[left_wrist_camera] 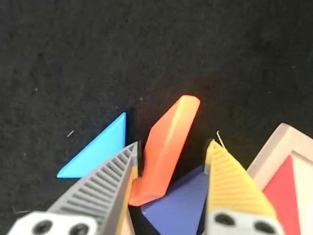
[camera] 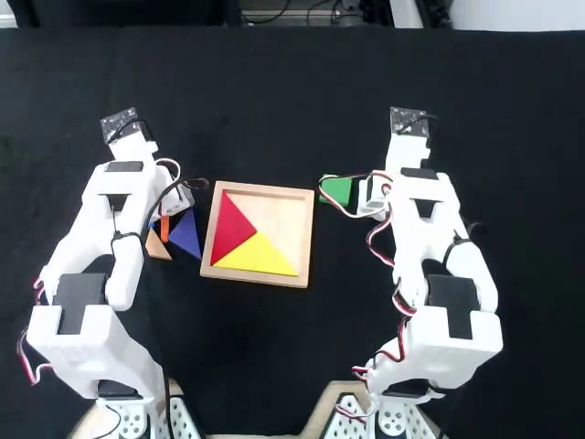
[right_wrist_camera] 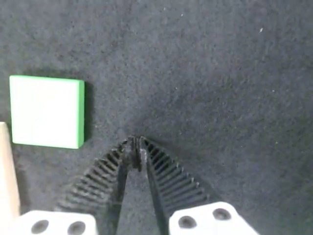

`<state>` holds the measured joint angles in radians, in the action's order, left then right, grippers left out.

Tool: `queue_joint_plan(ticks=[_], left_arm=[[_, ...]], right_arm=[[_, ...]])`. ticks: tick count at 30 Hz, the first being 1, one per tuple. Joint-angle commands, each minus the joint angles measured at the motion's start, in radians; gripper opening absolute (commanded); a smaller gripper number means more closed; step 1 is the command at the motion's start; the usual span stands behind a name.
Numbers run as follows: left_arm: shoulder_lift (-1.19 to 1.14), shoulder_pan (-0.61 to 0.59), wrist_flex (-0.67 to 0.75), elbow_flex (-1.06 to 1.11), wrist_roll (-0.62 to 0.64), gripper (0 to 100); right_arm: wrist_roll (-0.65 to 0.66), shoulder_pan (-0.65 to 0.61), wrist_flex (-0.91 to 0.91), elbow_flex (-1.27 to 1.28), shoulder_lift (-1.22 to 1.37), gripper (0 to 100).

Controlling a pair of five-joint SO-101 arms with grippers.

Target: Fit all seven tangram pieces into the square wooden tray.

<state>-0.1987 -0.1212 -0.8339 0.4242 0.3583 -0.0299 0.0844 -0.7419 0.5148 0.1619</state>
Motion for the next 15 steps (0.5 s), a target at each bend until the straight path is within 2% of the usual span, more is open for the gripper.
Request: queue_joint_plan(ticks=[1,11,15], left_arm=[[0.002,0.004,0.005,-0.062,0.005,22],[0.011,0.001,0.005,-0.053,0.009,22],[0.011,0.001,0.005,-0.054,0.003,12]], right_arm=[[0.002,-0.018,0.012,-0.001,-0.044,1.1],[0.002,-0.018,0.012,-0.001,-0.044,1.1],[0.002,-0.018,0.012,-0.001,-0.044,1.1]])
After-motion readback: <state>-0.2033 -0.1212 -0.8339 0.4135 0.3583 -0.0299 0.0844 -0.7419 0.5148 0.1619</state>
